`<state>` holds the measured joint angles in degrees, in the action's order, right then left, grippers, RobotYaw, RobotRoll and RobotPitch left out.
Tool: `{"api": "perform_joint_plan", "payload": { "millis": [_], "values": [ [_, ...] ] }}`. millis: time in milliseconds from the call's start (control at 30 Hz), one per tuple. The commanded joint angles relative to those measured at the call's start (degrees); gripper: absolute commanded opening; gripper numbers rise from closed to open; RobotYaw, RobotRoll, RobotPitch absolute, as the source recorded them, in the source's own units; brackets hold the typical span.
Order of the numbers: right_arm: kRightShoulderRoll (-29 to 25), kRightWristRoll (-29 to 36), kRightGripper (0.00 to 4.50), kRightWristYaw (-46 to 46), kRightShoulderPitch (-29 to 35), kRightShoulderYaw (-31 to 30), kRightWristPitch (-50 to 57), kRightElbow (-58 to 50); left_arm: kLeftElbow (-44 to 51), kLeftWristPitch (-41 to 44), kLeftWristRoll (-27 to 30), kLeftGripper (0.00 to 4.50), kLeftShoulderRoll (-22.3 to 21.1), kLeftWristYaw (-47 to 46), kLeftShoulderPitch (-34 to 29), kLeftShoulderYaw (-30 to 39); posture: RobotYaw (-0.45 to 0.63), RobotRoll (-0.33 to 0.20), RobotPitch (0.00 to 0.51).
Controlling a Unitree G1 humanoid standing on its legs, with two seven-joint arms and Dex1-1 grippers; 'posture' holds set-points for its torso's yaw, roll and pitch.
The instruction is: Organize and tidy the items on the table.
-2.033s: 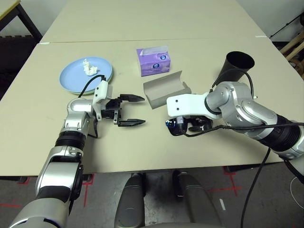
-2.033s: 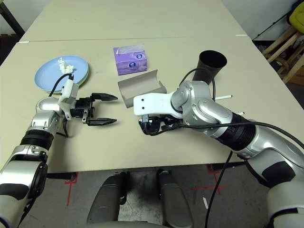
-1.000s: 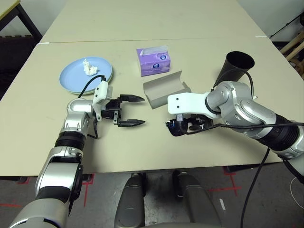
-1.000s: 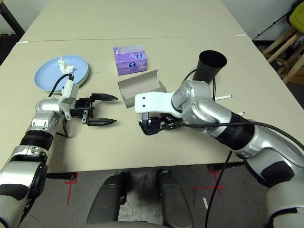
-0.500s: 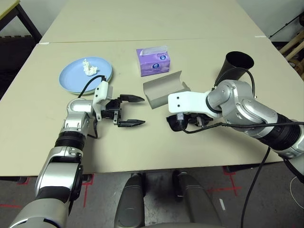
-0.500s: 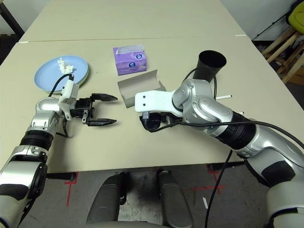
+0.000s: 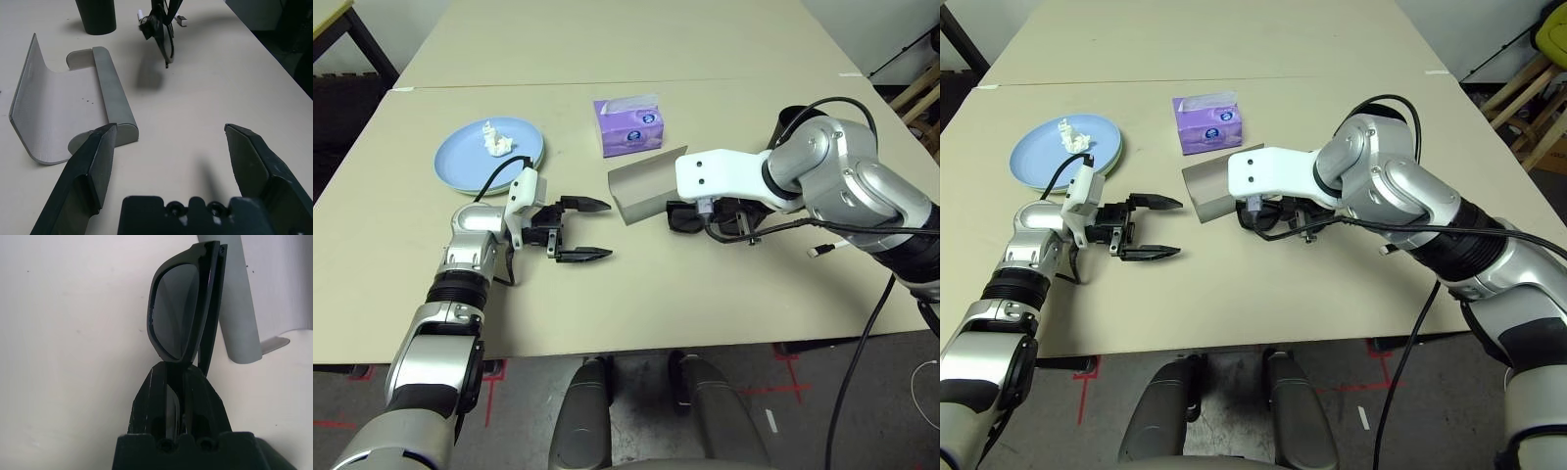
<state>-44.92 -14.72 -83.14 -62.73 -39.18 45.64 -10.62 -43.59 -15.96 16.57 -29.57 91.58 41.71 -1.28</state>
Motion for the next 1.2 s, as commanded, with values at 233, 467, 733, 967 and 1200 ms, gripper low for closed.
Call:
{"api": "perform_joint_plan", "payload": {
  "millis": [233, 467, 733, 967, 1200],
  "values": [
    [-0.4, 0.0, 0.36, -0.7, -2.7, 2.8, -11.5, 5.8, -0.1, -0.3, -0.8, 4.5, -0.4, 0.9, -0.1, -1.2, 0.11, 0.0, 0.194],
    [2.3, -0.7, 0.36, 1.0, -3.3, 3.8, -19.0, 12.1, 1.1, 1.0, -0.8, 4.5, -1.0, -1.6, -0.4, 0.1, 0.12, 0.0, 0.201],
    [4.9, -1.8, 0.36, 2.5, -3.5, 4.9, -24.1, 16.7, 7.9, 5.6, 0.9, 4.5, -1.6, -7.1, -2.9, 1.8, 0.16, 0.0, 0.21],
    [8.2, -2.7, 0.36, 4.3, -5.6, 5.3, -29.6, 24.1, 14.0, 9.7, 2.4, 4.5, -1.7, -10.0, -4.9, 2.8, 0.18, 0.0, 0.214],
    [11.4, -4.2, 0.36, 5.9, -8.2, 5.1, -36.4, 32.3, 16.8, 11.2, 2.6, 4.5, -2.1, -10.8, -6.3, 2.8, 0.2, 0.0, 0.219]
  ]
}}
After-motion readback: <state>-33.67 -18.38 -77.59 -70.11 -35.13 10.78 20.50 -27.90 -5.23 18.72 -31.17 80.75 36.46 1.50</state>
